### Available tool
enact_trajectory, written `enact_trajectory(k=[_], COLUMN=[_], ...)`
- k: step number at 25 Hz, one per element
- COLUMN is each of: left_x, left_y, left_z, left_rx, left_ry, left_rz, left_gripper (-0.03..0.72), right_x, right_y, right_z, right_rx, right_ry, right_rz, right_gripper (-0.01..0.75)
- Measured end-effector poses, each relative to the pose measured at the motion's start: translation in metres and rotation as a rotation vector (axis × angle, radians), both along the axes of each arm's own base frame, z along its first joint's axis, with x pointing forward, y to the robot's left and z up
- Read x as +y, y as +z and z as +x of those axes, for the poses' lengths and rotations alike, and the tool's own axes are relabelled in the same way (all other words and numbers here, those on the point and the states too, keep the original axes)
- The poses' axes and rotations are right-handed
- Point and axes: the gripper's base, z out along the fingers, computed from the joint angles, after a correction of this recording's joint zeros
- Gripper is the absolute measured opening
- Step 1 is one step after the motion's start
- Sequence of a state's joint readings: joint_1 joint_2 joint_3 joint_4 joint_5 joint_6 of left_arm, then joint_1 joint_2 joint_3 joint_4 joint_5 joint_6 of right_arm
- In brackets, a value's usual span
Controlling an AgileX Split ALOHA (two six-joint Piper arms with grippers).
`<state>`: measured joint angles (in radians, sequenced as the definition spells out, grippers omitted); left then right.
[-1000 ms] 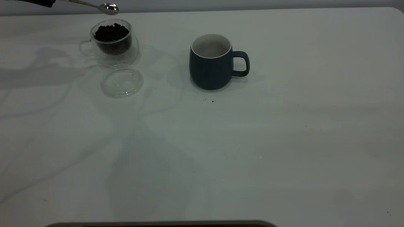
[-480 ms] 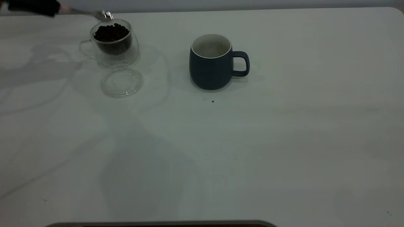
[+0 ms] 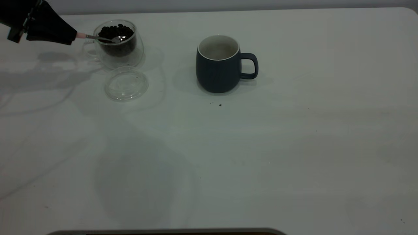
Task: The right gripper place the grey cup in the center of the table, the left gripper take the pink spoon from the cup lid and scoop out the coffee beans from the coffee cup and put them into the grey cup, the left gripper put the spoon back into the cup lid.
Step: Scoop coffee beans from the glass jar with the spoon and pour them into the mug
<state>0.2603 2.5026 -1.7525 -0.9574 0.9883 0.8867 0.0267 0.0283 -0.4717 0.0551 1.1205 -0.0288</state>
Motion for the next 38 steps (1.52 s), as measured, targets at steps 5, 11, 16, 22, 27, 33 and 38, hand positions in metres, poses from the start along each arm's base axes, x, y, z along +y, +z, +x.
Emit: enact_trajectory(k=[5,11,16,22,27,33,38], left_x=[-0.001,-0.002,-0.002,0.003,0.011,0.010,0.007], left_y=[-0.001,-0.001,-0.002,-0.001,0.001,-0.007,-0.015], left_z=[0.001,-0.001,-0.001,-0.002,-0.002,-0.004,-0.004], left_rx=[0.002,0.013,0.020,0.031,0.035,0.092,0.109], left_ry=[0.013,-0.001,0.000,0.028,0.068,0.084,0.113], left_rz=[-0.023,-0.037,-0.041,-0.058,-0.091,-0.132,-0.184], left_gripper=[0.125,0.124,0.124,0.123,0.123,0.123,0.123], right_x=[0.000,0.000,0.000,0.000,0.000,0.000,0.000], right_y=[0.000,0.000,0.000,0.000,0.000,0.000,0.000], right_z=[0.000,0.000,0.000,0.000,0.000,0.000,0.000], right_rx=[0.000,0.000,0.000,0.000,0.000,0.000,0.000], right_ry=[0.000,0.000,0.000,0.000,0.001,0.001,0.001], right_rz=[0.000,0.000,0.000,0.000,0.001,0.001,0.001], right_gripper=[0.507,0.507,0.507,0.507,0.507,0.507,0.507])
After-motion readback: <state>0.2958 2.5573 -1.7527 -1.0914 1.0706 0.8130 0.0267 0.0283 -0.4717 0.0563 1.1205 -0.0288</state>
